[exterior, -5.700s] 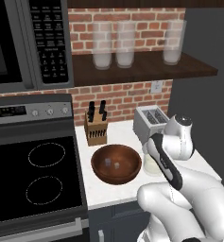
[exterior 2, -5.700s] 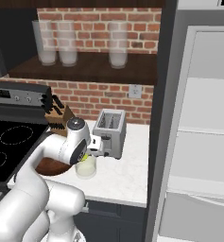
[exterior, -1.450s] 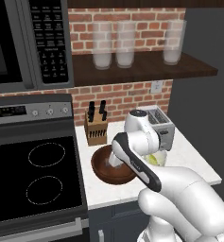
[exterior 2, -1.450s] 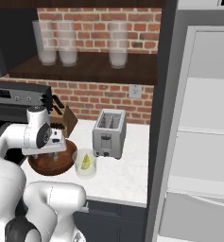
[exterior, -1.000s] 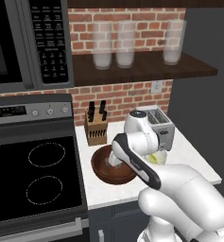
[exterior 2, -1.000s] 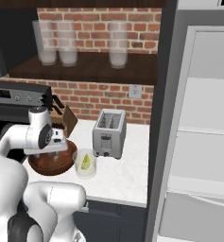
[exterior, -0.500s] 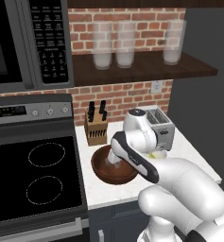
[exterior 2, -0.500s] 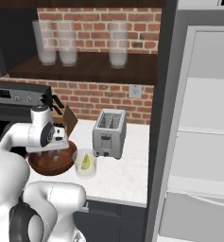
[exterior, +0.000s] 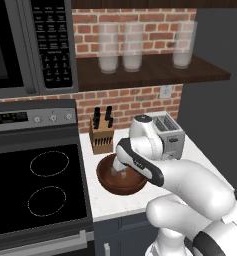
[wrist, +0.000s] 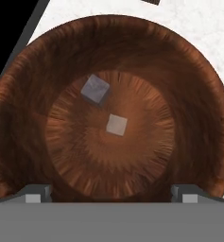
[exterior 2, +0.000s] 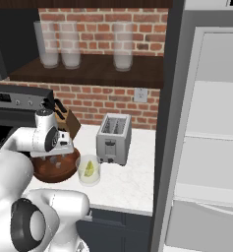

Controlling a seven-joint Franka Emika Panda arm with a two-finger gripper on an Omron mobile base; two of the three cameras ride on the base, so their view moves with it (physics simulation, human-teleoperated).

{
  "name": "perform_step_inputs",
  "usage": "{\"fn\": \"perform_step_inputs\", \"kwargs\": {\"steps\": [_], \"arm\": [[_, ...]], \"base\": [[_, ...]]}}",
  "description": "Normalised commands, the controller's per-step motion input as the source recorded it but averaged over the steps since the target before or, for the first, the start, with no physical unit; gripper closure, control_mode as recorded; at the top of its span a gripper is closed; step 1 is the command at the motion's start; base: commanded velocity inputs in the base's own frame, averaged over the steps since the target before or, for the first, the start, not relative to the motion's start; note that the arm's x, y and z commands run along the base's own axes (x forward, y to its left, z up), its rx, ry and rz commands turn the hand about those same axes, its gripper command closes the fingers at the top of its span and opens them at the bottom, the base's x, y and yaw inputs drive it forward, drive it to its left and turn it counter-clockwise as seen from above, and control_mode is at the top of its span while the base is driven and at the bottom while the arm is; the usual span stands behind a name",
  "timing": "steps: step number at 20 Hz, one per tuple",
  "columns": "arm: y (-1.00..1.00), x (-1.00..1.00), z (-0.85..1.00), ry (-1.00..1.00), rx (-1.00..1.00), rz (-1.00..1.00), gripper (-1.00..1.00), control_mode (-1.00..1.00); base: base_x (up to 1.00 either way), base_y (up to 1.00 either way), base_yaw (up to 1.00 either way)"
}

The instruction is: Grab a lemon wedge from the fridge and one ice cube from the ice bowl, and put them in the glass of lemonade.

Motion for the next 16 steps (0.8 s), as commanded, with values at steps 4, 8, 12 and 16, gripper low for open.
{"fn": "perform_step_inputs", "kwargs": {"steps": [4,8,12,16], "arm": [[0.03,0.24,-0.38,0.00,0.00,0.00,-1.00,-1.00],[0.08,0.19,-0.30,0.00,0.00,0.00,-1.00,-1.00],[0.00,0.09,-0.29,0.00,0.00,0.00,-1.00,-1.00],[0.00,0.01,-0.33,0.00,0.00,0.00,-1.00,-1.00]], "base": [[0.00,0.00,0.00],[0.00,0.00,0.00],[0.00,0.00,0.00],[0.00,0.00,0.00]]}}
